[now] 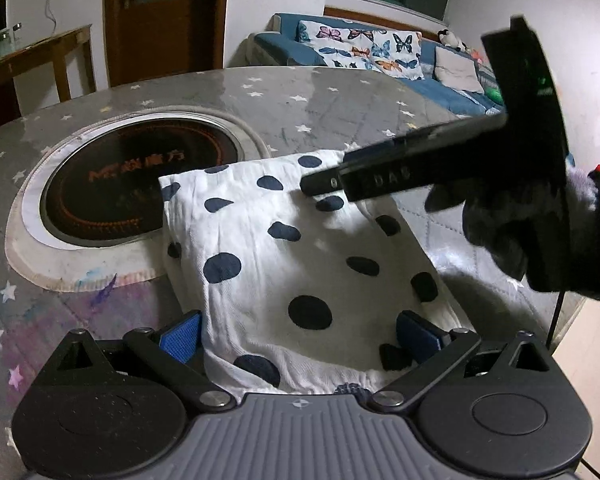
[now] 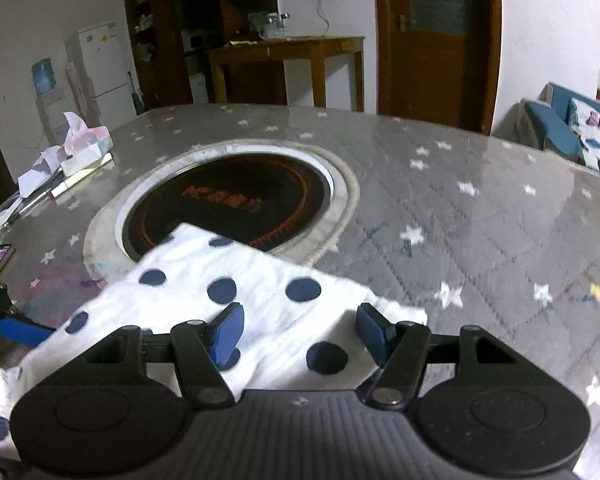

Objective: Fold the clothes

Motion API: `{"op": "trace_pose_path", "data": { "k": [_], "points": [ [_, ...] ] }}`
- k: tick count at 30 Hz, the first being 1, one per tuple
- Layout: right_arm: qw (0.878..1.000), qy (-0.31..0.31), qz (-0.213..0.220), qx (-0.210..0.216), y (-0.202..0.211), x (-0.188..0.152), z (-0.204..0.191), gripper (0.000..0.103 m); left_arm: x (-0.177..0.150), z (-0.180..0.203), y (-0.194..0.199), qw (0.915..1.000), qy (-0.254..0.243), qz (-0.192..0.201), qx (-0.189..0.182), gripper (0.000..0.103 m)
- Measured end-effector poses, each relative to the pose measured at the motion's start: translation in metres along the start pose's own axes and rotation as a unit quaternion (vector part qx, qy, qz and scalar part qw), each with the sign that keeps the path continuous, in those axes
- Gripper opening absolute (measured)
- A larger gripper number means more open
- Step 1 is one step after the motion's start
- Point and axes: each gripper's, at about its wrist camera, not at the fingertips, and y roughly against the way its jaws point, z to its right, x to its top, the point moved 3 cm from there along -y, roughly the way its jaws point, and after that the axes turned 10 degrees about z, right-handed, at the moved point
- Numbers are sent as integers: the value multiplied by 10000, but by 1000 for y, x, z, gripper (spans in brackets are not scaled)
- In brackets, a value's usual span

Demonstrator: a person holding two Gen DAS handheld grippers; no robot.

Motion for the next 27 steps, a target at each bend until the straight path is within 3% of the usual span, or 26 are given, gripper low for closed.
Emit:
{"op": "trace_pose_path", "data": {
  "k": [5,11,17,23,27],
  "points": [
    [9992,221,122,301,3,17,-20,65,8,-8,15,9996,76,225,131,103],
    [9942,733,-32,783,-13,21,-57,65,15,-17,35,9985,224,469,182,103],
    [9911,978,-331,842,-42,15,-72,65,21,-19,53,9969,300,722,108,103],
    [9930,680,-338,900,-46,18,-61,66,19,-2,55,9970,208,623,-405,103],
    [9963,549,-240,623,-42,26,-39,68,14,5,56,9965,135,550,-621,103]
  ]
}}
